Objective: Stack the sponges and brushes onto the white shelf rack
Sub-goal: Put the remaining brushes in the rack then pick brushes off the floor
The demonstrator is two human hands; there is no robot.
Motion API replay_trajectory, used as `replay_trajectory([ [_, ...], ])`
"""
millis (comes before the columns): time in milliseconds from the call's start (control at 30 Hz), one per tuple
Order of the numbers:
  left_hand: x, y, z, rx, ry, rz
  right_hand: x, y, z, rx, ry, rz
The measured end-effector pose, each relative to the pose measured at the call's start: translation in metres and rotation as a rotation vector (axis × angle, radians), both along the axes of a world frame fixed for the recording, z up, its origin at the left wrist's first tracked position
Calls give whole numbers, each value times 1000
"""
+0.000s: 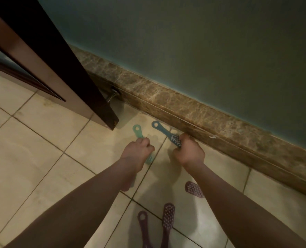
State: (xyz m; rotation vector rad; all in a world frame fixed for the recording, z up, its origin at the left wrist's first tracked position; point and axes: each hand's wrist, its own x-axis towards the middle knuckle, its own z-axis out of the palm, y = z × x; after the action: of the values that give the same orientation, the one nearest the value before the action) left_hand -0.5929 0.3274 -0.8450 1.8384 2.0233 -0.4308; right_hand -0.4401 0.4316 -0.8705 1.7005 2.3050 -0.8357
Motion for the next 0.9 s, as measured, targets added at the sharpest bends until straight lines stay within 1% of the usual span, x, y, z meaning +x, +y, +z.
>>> replay_trajectory([
  [133,7,1,-2,3,43,-80,2,-3,-4,70,-5,16],
  [367,11,2,-7,23,121,-170,1,-8,-14,71,-88,47],
  [500,14,5,-8,34,171,-249,-4,-7,-12,45,-105,17],
  [600,15,6,-12,31,206,-268,-5,-9,-11,59,-106,18],
  [733,15,1,-15,37,240,-268,0,-15,-12,4,-8,37],
  [800,15,-1,-14,44,231,-265,5,-19,-10,-45,106,57],
  [900,14,1,-6,88,176,-272,9,-25,-2,-57,291,44],
])
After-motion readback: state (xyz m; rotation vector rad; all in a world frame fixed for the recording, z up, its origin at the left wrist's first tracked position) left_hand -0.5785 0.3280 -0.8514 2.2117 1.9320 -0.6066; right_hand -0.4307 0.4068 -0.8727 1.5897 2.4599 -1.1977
